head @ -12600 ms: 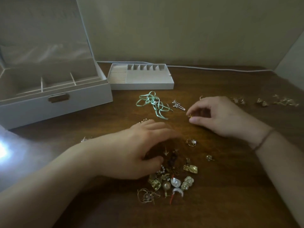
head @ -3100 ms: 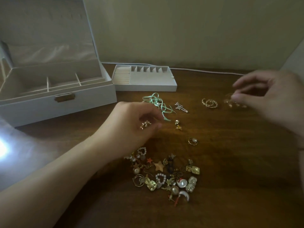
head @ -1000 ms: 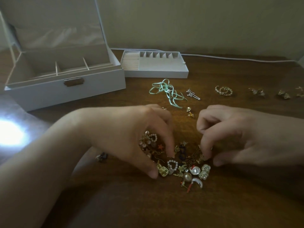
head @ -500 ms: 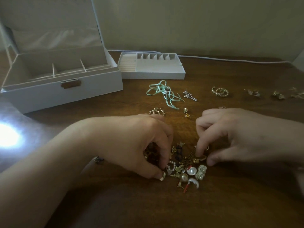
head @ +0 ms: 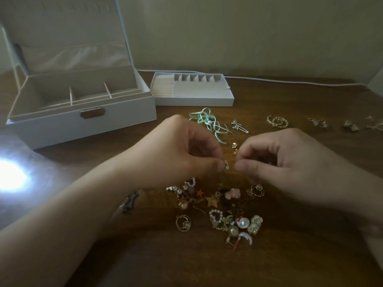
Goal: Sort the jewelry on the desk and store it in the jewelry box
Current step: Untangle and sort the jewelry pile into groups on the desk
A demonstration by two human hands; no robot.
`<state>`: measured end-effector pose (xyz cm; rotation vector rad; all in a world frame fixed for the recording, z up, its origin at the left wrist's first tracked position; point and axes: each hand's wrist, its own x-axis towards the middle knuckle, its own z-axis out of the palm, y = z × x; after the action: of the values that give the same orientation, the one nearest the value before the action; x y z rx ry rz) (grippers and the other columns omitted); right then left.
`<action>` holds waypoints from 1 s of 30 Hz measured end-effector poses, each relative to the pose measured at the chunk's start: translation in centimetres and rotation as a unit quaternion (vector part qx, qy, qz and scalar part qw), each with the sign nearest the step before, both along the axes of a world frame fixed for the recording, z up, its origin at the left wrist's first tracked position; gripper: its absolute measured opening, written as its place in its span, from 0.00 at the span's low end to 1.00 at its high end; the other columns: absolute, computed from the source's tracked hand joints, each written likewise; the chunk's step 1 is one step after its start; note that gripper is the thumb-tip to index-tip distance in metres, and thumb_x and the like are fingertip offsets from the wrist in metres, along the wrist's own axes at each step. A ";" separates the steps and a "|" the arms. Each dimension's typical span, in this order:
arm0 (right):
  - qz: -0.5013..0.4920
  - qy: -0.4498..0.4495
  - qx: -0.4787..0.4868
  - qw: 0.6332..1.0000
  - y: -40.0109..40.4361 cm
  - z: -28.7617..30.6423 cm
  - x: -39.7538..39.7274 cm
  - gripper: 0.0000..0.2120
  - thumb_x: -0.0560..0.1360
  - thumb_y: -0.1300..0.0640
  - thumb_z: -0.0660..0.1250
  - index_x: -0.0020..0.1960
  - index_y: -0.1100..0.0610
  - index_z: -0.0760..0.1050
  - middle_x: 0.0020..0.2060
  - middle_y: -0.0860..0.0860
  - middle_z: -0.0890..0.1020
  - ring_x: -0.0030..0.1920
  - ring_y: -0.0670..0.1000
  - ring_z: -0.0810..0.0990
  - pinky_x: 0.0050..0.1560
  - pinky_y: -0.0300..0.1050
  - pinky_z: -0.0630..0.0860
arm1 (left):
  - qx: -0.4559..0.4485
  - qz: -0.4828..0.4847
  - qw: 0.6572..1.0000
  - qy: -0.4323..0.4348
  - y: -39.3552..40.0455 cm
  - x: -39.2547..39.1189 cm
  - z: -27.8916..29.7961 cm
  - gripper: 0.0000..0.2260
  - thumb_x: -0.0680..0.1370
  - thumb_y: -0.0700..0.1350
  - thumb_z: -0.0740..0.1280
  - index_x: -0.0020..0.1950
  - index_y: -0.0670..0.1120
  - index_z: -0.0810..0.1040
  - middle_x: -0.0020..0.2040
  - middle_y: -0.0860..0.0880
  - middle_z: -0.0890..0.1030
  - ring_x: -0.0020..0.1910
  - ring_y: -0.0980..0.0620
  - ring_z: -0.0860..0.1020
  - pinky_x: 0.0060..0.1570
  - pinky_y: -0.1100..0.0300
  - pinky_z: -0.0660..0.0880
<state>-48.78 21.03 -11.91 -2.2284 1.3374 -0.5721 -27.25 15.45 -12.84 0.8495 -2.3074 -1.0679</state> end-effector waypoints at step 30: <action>-0.089 -0.183 0.071 0.977 -0.9 -1.1 0.5 0.03 0.74 0.60 0.70 0.46 0.54 0.82 0.33 0.54 0.84 0.30 0.52 0.82 0.31 0.42 0.78 | 0.115 0.112 0.982 0.097 0.3 -1.4 -1.4 0.03 0.71 0.37 0.75 0.41 0.43 0.83 0.36 0.46 0.86 0.36 0.49 0.86 0.40 0.58 0.83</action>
<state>-48.33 20.11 -12.96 -1.7932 1.3410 -0.8730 -28.64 15.75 -14.26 1.0170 -1.9015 -1.2705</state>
